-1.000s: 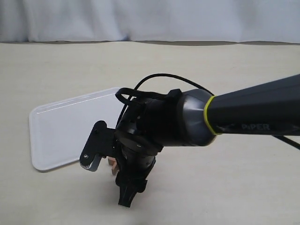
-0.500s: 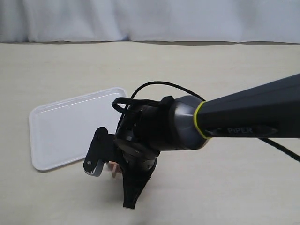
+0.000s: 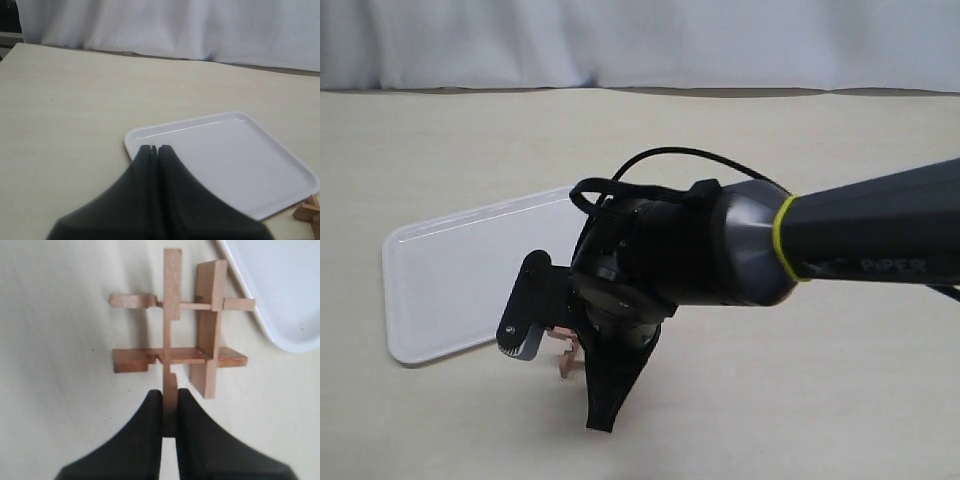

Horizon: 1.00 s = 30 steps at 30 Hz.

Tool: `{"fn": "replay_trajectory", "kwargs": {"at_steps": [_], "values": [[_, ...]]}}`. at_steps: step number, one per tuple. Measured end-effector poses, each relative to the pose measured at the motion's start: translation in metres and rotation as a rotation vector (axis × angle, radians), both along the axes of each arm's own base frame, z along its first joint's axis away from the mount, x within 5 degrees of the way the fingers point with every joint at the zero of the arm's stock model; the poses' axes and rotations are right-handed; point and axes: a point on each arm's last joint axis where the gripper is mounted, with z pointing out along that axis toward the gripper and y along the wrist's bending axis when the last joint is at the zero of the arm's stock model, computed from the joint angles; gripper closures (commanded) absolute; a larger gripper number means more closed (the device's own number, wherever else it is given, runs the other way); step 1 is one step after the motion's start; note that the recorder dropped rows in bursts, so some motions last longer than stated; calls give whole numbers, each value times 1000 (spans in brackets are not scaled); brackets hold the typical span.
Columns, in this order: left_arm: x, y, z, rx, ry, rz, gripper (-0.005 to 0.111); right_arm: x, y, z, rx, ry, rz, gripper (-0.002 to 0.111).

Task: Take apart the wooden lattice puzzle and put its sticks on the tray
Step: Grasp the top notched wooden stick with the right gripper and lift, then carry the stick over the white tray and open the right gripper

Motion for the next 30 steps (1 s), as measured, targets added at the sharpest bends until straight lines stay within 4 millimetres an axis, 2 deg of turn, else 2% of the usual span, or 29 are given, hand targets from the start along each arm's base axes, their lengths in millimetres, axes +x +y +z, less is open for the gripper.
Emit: {"fn": "replay_trajectory", "kwargs": {"at_steps": [9, 13, 17, 22, 26, 30], "values": [[0, 0, 0, 0, 0, 0, 107, -2, -1, 48, 109, -131, 31, 104], [0, 0, 0, 0, 0, 0, 107, 5, 7, 55, 195, -229, 58, 104], [0, 0, 0, 0, 0, 0, 107, 22, 12, 52, 225, -334, -37, 104], [0, 0, 0, 0, 0, 0, 107, 55, 18, 39, 152, -421, -252, 104], [0, 0, 0, 0, 0, 0, 107, 75, 28, 27, 136, -418, -355, 104], [0, 0, 0, 0, 0, 0, 107, 87, 41, 16, 150, -369, -405, 104]]}}
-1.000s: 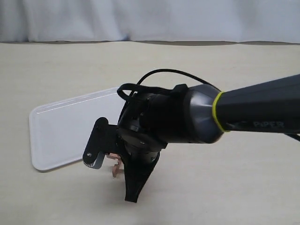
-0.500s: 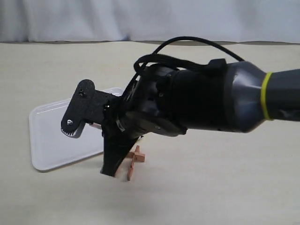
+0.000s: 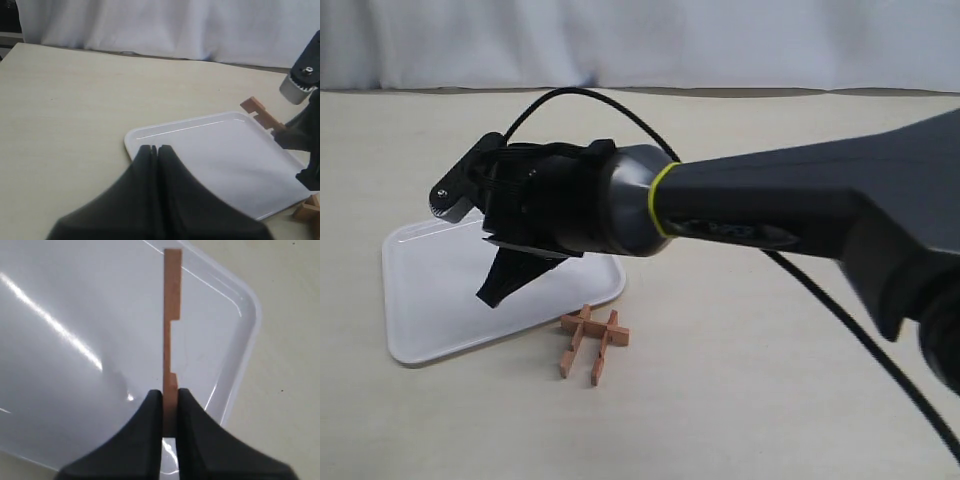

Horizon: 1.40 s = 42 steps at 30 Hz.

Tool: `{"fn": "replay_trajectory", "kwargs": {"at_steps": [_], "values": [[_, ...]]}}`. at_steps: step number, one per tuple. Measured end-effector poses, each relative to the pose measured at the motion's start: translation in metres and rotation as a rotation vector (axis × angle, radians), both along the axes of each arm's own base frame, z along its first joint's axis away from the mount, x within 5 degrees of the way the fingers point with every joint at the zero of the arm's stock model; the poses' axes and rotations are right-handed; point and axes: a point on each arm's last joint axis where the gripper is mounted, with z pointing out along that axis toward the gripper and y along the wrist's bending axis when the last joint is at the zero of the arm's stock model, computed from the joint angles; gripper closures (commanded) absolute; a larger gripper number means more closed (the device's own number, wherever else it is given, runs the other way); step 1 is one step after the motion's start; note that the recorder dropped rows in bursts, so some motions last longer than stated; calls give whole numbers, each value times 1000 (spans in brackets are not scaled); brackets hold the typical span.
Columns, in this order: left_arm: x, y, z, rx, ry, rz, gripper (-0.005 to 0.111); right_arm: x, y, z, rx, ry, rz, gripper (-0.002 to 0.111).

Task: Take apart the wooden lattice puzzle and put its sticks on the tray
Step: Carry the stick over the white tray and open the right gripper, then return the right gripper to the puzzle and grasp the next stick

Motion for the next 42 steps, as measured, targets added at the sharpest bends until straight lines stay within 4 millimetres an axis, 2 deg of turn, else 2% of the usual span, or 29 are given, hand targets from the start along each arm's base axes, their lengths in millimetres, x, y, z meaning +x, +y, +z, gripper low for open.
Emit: {"fn": "replay_trajectory", "kwargs": {"at_steps": [7, 9, 12, 14, 17, 21, 26, 28, 32, 37, 42], "values": [[0, 0, 0, 0, 0, 0, 107, 11, 6, -17, -44, 54, -72, 102], [0, 0, 0, 0, 0, 0, 107, 11, 5, -23, -55, 67, -79, 96], [0, 0, 0, 0, 0, 0, 107, 11, 5, -31, -66, 82, -87, 80], [0, 0, 0, 0, 0, 0, 107, 11, 5, -33, -65, 87, -95, 68], [0, 0, 0, 0, 0, 0, 107, 11, 5, -33, -62, 86, -102, 57], [0, 0, 0, 0, 0, 0, 107, 8, 8, -22, -65, 77, -84, 56], [0, 0, 0, 0, 0, 0, 107, -7, 14, 15, -91, 76, 10, 56], [0, 0, 0, 0, 0, 0, 107, -15, 15, 32, -96, 106, 70, 56], [0, 0, 0, 0, 0, 0, 107, -33, 15, 50, -83, 258, 229, 56], [0, 0, 0, 0, 0, 0, 107, -46, 6, 50, -14, 504, 362, 56], [0, 0, 0, 0, 0, 0, 107, -43, -19, 36, -15, 612, 326, 56]]}}
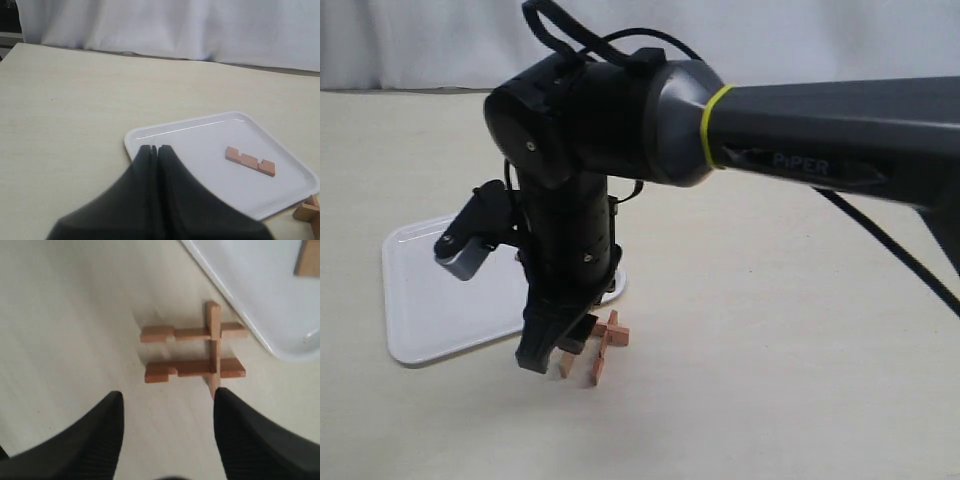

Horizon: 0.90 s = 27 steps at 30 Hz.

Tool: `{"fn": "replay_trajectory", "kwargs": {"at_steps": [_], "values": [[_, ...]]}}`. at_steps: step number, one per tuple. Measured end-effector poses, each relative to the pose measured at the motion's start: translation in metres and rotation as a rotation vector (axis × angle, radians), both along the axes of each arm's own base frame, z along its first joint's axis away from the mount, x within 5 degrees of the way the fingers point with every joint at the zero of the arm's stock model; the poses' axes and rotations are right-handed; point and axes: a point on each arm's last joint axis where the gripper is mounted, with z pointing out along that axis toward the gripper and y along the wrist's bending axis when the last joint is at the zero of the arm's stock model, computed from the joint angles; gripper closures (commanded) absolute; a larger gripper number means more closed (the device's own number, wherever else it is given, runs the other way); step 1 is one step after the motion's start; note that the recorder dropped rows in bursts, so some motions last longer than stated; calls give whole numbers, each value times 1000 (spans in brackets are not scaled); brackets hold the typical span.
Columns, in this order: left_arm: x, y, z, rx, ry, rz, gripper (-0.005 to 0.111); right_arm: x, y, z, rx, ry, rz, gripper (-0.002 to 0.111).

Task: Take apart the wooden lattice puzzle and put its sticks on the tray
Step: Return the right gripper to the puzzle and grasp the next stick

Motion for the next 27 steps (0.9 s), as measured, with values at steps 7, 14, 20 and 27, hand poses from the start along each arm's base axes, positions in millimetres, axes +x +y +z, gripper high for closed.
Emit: {"fn": "replay_trajectory", "kwargs": {"at_steps": [7, 14, 20, 27], "values": [[0, 0, 0, 0, 0, 0, 107, -4, -23, -22, -41, 88, -13, 56], [0, 0, 0, 0, 0, 0, 107, -17, -32, -41, -85, 158, 57, 56], [0, 0, 0, 0, 0, 0, 107, -12, -35, -57, -80, 35, 88, 56], [0, 0, 0, 0, 0, 0, 107, -6, -33, -64, -40, -67, 106, 78]]}}
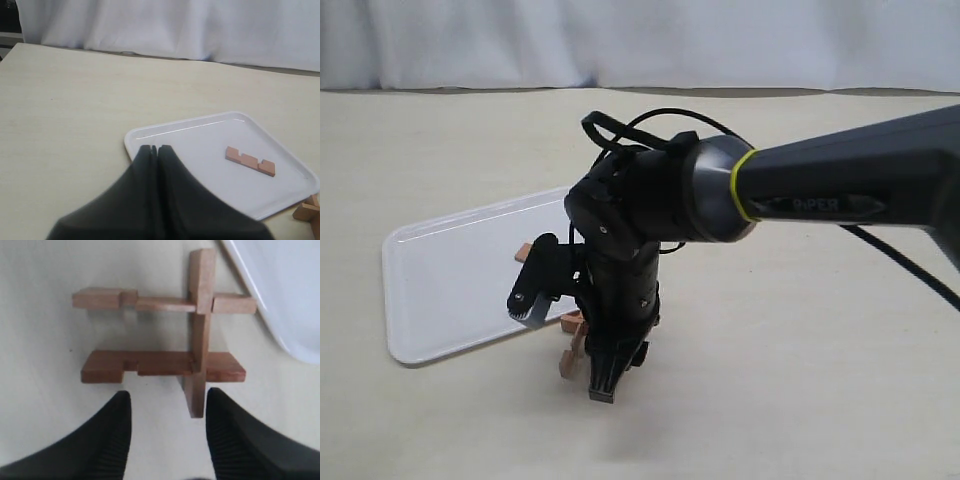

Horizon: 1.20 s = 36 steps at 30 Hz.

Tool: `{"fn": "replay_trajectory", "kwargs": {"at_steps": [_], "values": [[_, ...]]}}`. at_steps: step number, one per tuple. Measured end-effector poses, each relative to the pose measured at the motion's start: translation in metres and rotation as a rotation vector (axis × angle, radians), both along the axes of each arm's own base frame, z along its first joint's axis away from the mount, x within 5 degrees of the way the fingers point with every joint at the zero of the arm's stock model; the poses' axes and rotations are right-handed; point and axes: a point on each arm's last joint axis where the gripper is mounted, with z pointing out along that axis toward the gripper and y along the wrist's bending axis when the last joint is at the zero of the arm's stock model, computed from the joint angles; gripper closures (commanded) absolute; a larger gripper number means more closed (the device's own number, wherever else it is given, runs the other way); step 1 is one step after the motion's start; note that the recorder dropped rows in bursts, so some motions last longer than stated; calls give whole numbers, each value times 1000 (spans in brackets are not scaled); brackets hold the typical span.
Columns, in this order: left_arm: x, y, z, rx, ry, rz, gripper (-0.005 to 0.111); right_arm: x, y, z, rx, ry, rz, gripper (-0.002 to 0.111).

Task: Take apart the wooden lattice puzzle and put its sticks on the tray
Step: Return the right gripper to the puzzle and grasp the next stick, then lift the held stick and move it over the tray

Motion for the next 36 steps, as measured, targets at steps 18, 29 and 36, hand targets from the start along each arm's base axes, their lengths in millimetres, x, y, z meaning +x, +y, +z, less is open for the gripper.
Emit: {"fn": "replay_trajectory", "kwargs": {"at_steps": [18, 29, 36], "values": [[0, 0, 0, 0, 0, 0, 107, 1, -2, -4, -1, -48, -5, 104], [0, 0, 0, 0, 0, 0, 107, -5, -8, 54, 48, -164, -8, 104], [0, 0, 0, 0, 0, 0, 107, -1, -4, 84, 189, -316, -110, 104]]}}
